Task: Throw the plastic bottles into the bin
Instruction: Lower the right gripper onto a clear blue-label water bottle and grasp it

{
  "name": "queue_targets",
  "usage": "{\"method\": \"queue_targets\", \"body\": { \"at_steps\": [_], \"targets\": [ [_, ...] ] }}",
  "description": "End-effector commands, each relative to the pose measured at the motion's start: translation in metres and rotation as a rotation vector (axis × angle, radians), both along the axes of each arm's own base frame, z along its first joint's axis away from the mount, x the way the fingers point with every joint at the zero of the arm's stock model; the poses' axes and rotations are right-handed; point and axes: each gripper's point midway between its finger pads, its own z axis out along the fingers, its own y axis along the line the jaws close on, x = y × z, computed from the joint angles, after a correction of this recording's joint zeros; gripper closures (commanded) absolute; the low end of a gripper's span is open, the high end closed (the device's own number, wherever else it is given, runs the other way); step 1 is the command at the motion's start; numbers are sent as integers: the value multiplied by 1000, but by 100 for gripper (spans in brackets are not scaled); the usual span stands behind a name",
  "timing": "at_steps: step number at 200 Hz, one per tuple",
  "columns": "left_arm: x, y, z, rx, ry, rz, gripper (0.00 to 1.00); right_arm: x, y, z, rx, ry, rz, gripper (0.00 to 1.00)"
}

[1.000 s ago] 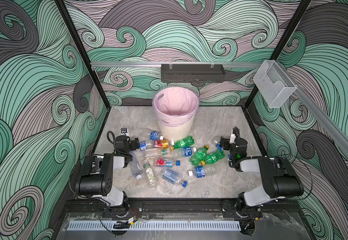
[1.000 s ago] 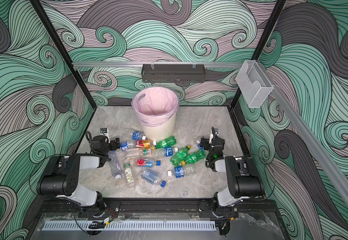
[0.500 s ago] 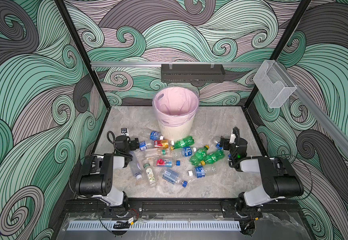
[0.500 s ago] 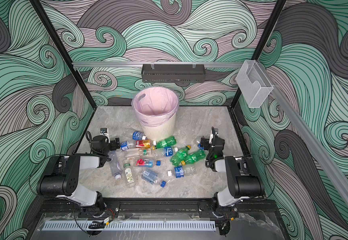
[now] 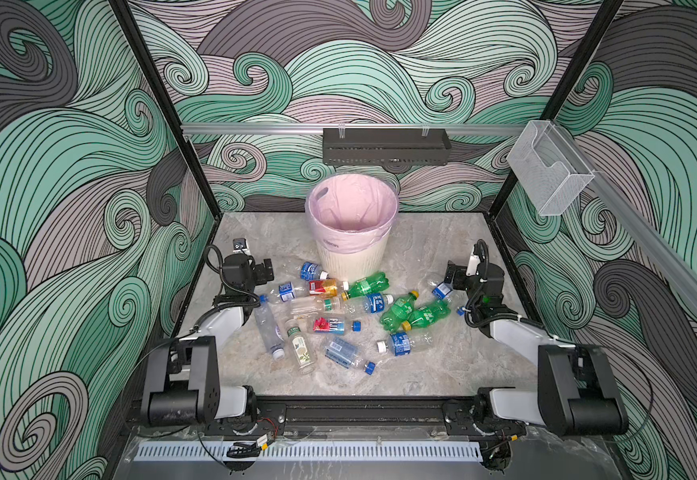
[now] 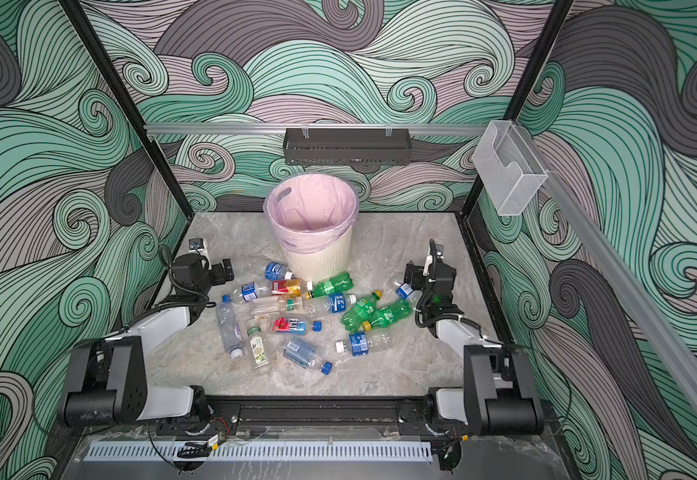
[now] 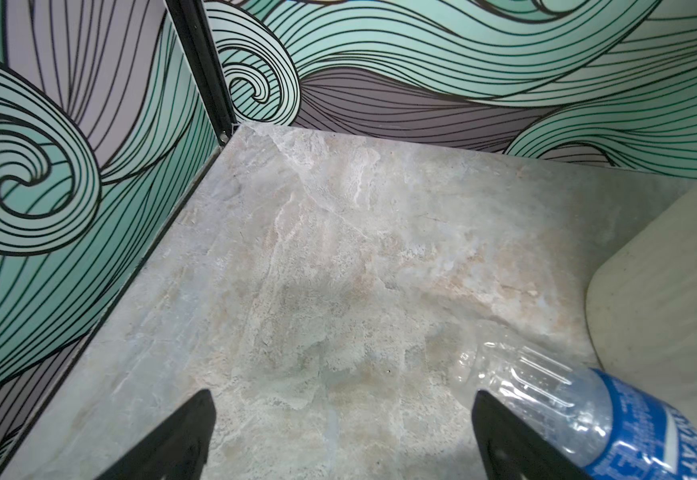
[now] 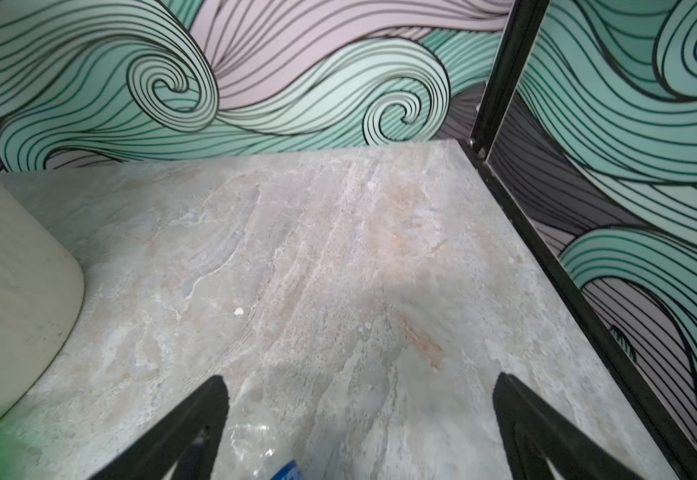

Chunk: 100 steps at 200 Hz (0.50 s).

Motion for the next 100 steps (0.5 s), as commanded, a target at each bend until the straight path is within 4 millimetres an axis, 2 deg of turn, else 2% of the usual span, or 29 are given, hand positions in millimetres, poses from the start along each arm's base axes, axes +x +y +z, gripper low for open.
{"method": "queue_targets", "body": {
  "at_steps": [1, 27, 53, 76, 100],
  "targets": [
    [-19, 1, 3, -30, 95, 58, 1, -18, 4, 6, 39, 130, 0, 0],
    [-33, -11, 26, -73, 140, 68, 1, -32, 5, 22, 48, 171, 3, 0],
    [-55, -18, 42, -81, 227, 31, 1, -43, 11, 25, 54, 267, 39, 1],
    [-72, -44, 58, -143, 232, -105, 1, -48, 27, 16, 146, 379, 90, 2],
    [-88, -56, 68, -210, 205, -151, 1, -54, 47, 0, 182, 523, 180, 2]
  ]
}}
